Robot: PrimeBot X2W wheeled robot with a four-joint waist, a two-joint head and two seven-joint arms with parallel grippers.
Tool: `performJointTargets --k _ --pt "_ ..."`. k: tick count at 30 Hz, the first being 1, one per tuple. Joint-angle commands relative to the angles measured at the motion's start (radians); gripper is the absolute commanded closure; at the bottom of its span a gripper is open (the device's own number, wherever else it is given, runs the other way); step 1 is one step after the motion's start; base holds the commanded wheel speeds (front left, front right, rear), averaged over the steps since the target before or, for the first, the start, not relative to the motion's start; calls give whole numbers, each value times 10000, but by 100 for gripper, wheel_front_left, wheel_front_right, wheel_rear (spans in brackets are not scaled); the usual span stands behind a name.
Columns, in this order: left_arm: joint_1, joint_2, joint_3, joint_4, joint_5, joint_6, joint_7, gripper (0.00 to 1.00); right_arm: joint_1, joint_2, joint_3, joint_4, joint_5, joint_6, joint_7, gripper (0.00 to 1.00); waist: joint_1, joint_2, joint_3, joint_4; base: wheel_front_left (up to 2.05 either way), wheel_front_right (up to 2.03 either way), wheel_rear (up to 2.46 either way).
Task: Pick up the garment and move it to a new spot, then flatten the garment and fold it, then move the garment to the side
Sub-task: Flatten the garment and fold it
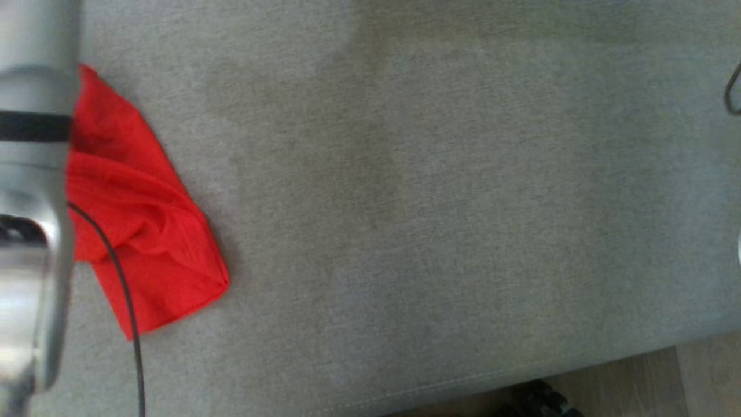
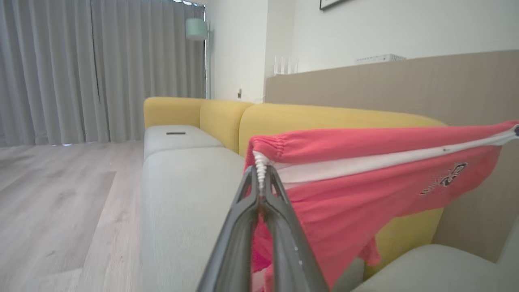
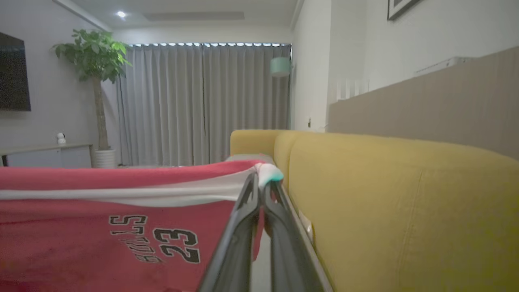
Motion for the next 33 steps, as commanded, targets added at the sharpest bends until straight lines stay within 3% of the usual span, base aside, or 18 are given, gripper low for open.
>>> performJointTargets --k 1,8,13,20,33 --pt "-111 415 175 -108 -103 37 -112 100 35 -59 -81 -73 17 -9 -109 100 -4 1 26 106 0 0 0" --pt "1928 9 -1058 250 -519 31 -201 100 1530 -358 1023 1560 400 -9 1 100 -4 1 -139 431 0 0 0" --pt "3700 101 -1956 -102 -974 31 -204 100 2902 -979 2275 1818 1176 -9 500 100 -4 1 -688 549 0 0 0" --pt "5538 303 -2979 -617 -1003 30 -205 100 5055 -2526 4103 1001 2650 -9 1041 100 -4 1 -1569 682 0 0 0" --pt "7664 532 -3668 -1701 -843 29 -206 100 7549 -4422 5349 -598 4406 -9 1743 100 -4 1 -2831 587 0 0 0"
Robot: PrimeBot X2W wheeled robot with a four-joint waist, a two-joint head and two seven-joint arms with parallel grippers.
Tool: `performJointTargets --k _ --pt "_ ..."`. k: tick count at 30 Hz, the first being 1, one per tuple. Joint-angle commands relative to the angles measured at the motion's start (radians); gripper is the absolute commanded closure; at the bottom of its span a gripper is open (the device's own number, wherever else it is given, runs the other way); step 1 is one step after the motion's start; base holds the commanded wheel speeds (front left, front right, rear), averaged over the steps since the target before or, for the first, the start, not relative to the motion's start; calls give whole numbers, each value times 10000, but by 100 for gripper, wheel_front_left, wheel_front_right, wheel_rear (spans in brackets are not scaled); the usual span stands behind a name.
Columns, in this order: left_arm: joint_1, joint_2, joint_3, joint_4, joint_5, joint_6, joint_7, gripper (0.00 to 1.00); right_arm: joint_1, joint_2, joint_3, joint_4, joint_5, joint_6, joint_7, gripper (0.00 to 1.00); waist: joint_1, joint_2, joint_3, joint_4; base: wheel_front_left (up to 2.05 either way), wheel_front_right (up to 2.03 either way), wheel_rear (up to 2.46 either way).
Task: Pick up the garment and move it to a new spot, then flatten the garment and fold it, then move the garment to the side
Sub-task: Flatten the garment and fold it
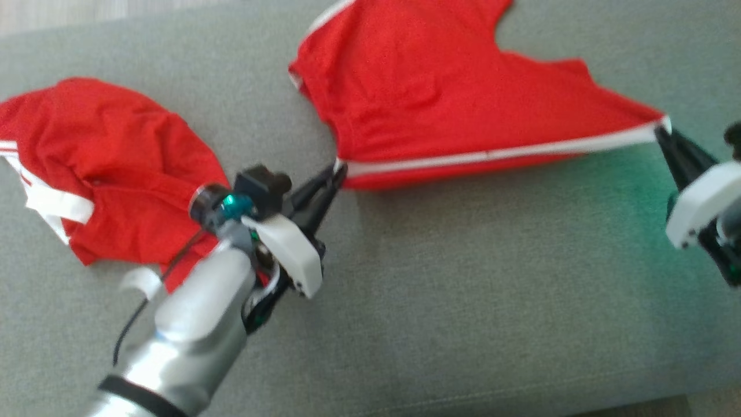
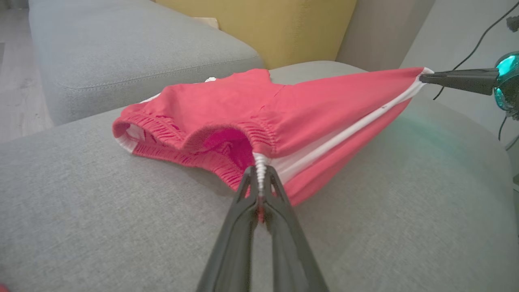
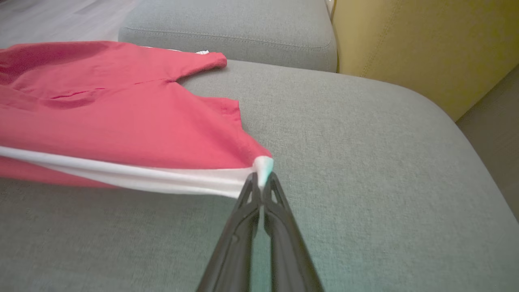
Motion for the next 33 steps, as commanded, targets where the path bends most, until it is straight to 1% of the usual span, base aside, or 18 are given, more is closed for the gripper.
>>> performJointTargets --k 1,7,12,16,19,23,27,28,33 --pt "-37 437 340 -276 123 27 -60 100 293 -665 -3 -241 198 -11 85 100 1 0 -311 -67 0 0 0" --pt "922 544 237 -850 544 36 -60 100 1326 -1523 281 -1273 846 -11 783 100 1 0 -913 -239 0 0 0" --pt "1832 674 140 -1577 556 37 -60 100 2368 -2434 369 -2599 1537 -11 1527 100 1 0 -1314 -319 0 0 0" --pt "2460 730 -167 -2149 556 49 26 100 3322 -3152 154 -3597 1961 -11 2094 100 1 0 -1445 -310 0 0 0" --pt "2719 808 -327 -2612 566 91 173 100 3816 -3560 -266 -4247 2037 -11 2309 100 1 0 -1383 -294 0 0 0" --pt "2675 1025 -260 -3020 603 260 322 100 3961 -3651 -1129 -4809 1844 -11 2403 100 1 0 -1190 -222 0 0 0" --pt "2305 1035 65 -3318 458 417 337 100 3702 -3340 -1901 -5144 1407 -11 2677 100 1 0 -892 -106 0 0 0" --pt "2060 1004 202 -3388 392 463 378 100 3475 -3117 -2189 -5233 1174 -11 2914 100 1 0 -710 -28 0 0 0" --pt "1491 888 455 -3422 251 488 451 100 2780 -2779 -2464 -5448 640 -11 3403 100 1 0 -292 195 0 0 0"
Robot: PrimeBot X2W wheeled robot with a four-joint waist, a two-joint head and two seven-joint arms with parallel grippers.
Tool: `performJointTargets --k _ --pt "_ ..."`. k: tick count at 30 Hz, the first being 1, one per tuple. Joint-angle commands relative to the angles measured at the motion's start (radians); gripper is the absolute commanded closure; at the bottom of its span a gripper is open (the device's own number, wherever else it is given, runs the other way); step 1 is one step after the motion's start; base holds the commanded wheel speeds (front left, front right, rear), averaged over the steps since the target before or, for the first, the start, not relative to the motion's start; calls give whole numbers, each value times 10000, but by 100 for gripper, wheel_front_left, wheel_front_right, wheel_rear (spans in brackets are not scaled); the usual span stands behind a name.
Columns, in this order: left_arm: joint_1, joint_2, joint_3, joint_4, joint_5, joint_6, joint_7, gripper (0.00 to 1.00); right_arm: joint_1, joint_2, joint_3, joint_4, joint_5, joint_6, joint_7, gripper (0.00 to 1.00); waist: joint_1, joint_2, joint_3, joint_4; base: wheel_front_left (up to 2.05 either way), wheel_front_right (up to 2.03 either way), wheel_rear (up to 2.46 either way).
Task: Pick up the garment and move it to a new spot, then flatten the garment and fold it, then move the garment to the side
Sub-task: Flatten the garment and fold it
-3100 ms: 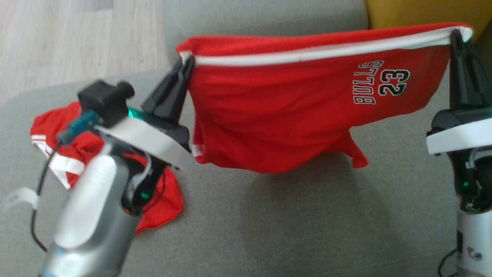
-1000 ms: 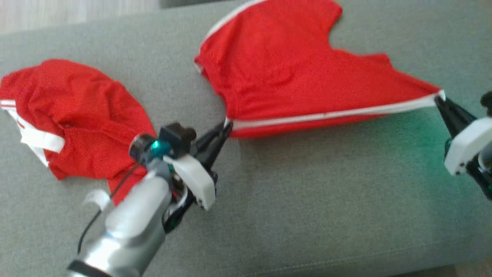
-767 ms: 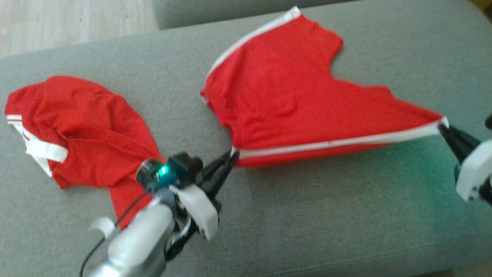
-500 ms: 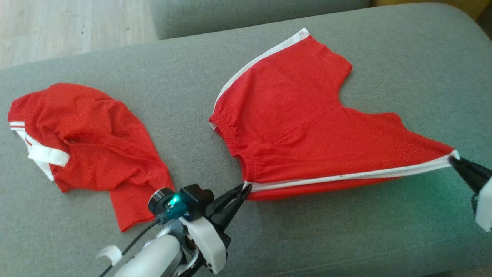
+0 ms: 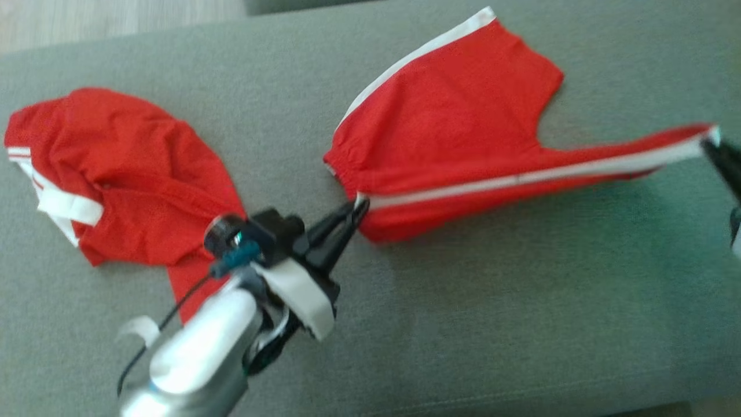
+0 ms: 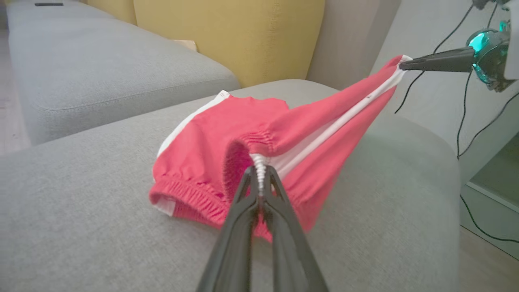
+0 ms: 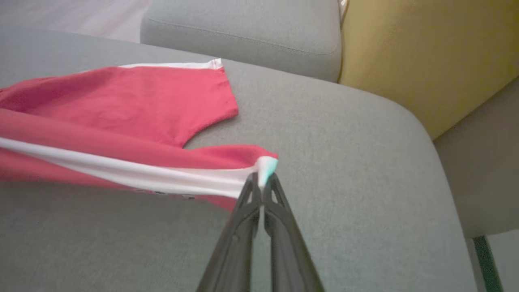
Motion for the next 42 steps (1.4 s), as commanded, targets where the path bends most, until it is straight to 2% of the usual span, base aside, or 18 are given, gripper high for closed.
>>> performJointTargets --k 1,8,16,29,38,39,40,41,42 --pt "-448 204 447 -245 -41 96 15 100 -246 -386 -207 -208 -89 -11 36 100 1 0 216 189 0 0 0" --pt "-1347 -35 481 87 -22 13 38 100 -1765 -209 -168 -110 -608 -11 771 100 1 0 944 815 0 0 0" --pt "-2046 -441 487 582 -93 -94 -187 100 -3642 -187 291 623 -916 -11 1276 100 1 0 1749 1426 0 0 0" --pt "-3604 -1259 498 1613 -228 -275 -447 100 -6178 0 1413 1914 -1328 -11 1422 100 1 0 2962 2178 0 0 0" --pt "-4242 -1630 253 2328 -239 -330 -497 100 -7192 197 2209 2832 -1353 -11 1276 100 1 0 3473 2491 0 0 0" --pt "-4294 -1656 223 2418 -242 -333 -498 100 -7300 202 2287 2892 -1402 -11 1189 83 1 0 3515 2499 0 0 0" --pt "-4350 -1680 243 2479 -225 -334 -500 69 -7394 238 2285 3038 -1378 -11 1152 0 1 0 3548 2503 0 0 0" --pt "-4389 -1701 264 2528 -195 -335 -501 0 -7479 270 2342 3130 -1394 -11 1097 0 1 0 3569 2498 0 0 0" --pt "-4413 -1720 290 2564 -171 -335 -501 0 -7572 289 2352 3223 -1448 -11 958 0 1 0 3586 2486 0 0 0"
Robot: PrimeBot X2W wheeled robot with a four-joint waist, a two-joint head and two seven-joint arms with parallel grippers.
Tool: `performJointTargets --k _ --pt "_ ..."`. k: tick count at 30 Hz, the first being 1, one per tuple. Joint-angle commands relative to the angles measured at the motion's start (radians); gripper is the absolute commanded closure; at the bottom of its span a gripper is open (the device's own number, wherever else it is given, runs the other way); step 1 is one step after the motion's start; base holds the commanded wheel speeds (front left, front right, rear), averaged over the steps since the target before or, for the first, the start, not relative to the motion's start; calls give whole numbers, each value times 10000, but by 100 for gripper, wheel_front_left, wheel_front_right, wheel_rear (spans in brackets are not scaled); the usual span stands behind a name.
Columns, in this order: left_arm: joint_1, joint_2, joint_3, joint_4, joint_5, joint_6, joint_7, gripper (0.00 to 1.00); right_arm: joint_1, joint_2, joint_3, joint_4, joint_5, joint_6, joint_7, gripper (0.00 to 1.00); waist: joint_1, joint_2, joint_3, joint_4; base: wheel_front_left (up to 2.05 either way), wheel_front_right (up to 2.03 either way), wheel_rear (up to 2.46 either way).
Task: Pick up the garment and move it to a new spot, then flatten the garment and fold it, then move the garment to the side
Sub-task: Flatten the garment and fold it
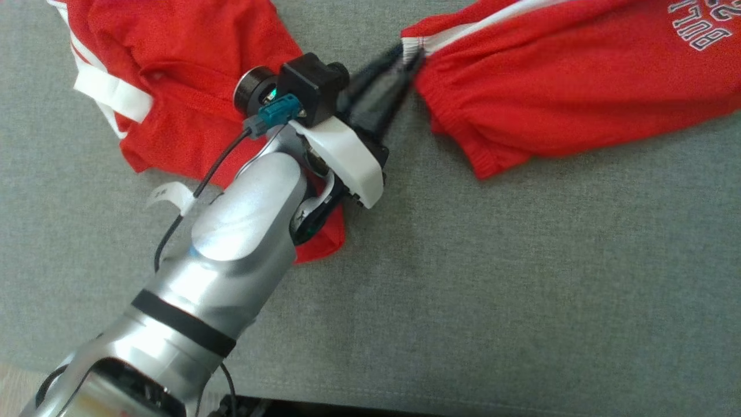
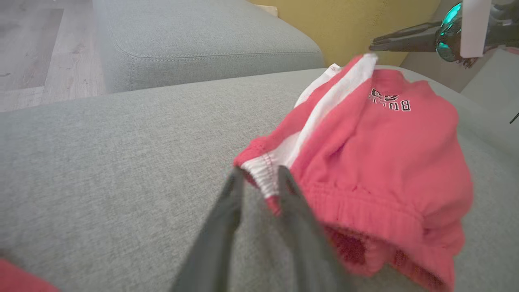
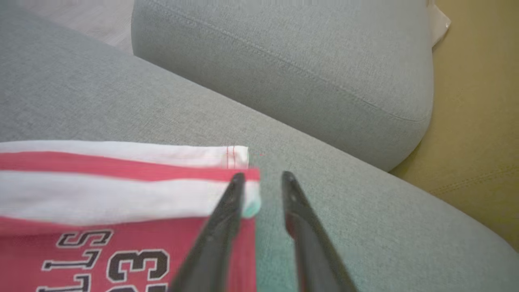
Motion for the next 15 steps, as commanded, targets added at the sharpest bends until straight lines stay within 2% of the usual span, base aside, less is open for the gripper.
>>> performJointTargets --k 1,8,15 --pt "-319 184 337 -163 32 -43 -105 0 -274 -97 -59 -82 -151 -11 -373 0 -2 1 26 -35 0 0 0" --pt "-89 240 845 -112 228 -16 -107 0 -366 304 -282 804 -76 -11 -1173 0 -2 1 -280 -376 0 0 0" --pt "574 452 1736 -395 423 145 -107 0 249 978 -1037 1223 557 -11 -2868 0 -2 1 -1241 -904 0 0 0"
